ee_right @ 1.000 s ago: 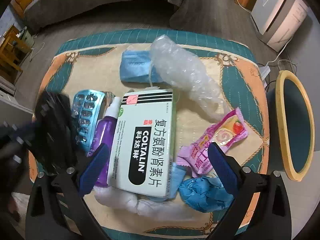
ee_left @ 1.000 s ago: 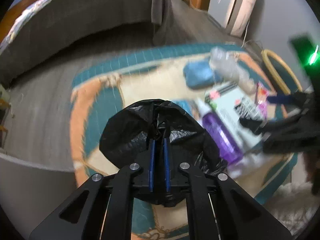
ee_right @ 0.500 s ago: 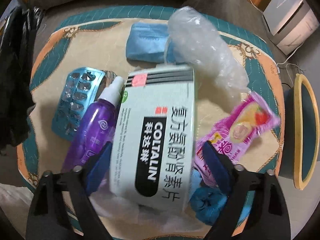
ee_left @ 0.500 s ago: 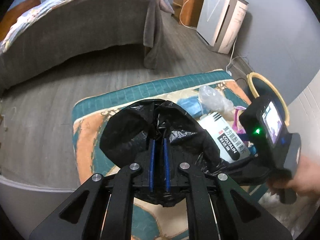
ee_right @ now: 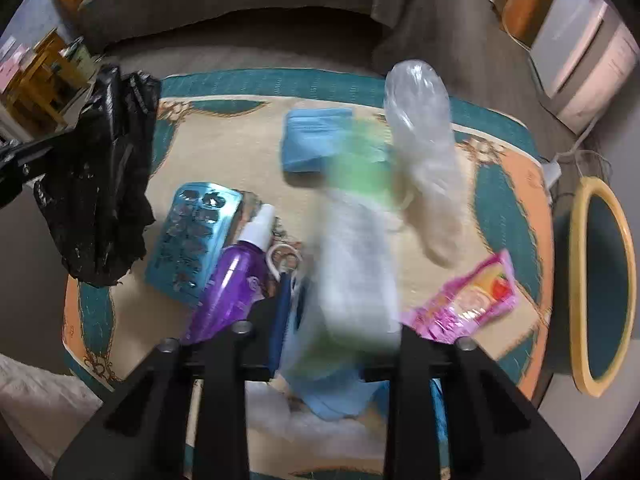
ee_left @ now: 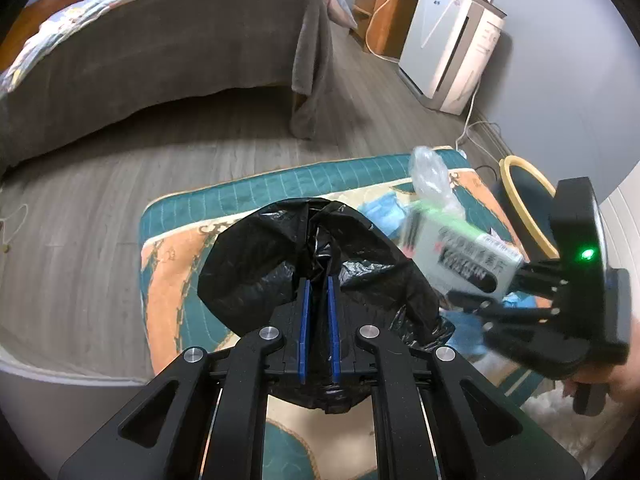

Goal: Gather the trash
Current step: 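Grasp the green-white COLTALIN box with the right gripper and lift it, then carry the COLTALIN box over the bin and release it while the left holds the black bag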

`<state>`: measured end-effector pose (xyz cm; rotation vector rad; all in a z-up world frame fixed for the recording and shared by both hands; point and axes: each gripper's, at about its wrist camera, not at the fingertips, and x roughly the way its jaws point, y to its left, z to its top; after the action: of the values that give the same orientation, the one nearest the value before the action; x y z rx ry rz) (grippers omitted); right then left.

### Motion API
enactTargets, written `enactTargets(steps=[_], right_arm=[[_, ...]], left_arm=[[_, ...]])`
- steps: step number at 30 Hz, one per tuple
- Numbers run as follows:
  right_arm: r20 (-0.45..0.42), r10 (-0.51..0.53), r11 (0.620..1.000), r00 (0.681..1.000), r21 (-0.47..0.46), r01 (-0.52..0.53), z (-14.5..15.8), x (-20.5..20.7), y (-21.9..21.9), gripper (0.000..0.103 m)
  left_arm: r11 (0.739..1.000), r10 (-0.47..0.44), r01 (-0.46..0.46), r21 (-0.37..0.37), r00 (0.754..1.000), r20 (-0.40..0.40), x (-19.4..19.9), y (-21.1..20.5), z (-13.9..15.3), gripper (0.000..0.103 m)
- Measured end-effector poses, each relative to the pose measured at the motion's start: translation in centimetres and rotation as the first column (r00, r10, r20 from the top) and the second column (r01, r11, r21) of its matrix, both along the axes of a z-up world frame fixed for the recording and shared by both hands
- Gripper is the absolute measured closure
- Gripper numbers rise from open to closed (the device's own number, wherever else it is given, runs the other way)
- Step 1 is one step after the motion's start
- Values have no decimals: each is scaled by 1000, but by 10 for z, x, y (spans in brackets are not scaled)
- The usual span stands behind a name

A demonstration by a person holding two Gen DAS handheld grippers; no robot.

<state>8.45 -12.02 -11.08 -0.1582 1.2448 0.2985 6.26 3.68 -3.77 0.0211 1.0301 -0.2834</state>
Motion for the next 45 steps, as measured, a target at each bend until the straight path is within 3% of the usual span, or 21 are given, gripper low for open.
enactTargets(steps=[7, 12, 27, 34, 45], right_arm=[[-25, -10, 999, 1000, 43, 11, 2, 3, -19, 84], [11, -11, 997, 1000, 73, 11, 32, -11, -37, 84], [229, -66, 994, 971, 102, 44, 111, -29, -77, 84], [305, -102, 992, 947, 105, 72, 132, -32, -109, 84], [354, -187, 981, 916, 111, 157, 148, -35, -176, 84]], left_arm=[[1000, 3, -3, 4, 1000, -6, 1, -3, -1, 94], [1000, -2, 2, 10, 1000, -4, 2, -4, -1, 94], [1000, -26, 27, -11, 997, 72, -13, -28, 30, 94], [998, -57, 56, 11, 995, 79, -12, -60, 44, 94], [987, -158, 156, 26, 981, 110, -12, -131, 71, 94]])
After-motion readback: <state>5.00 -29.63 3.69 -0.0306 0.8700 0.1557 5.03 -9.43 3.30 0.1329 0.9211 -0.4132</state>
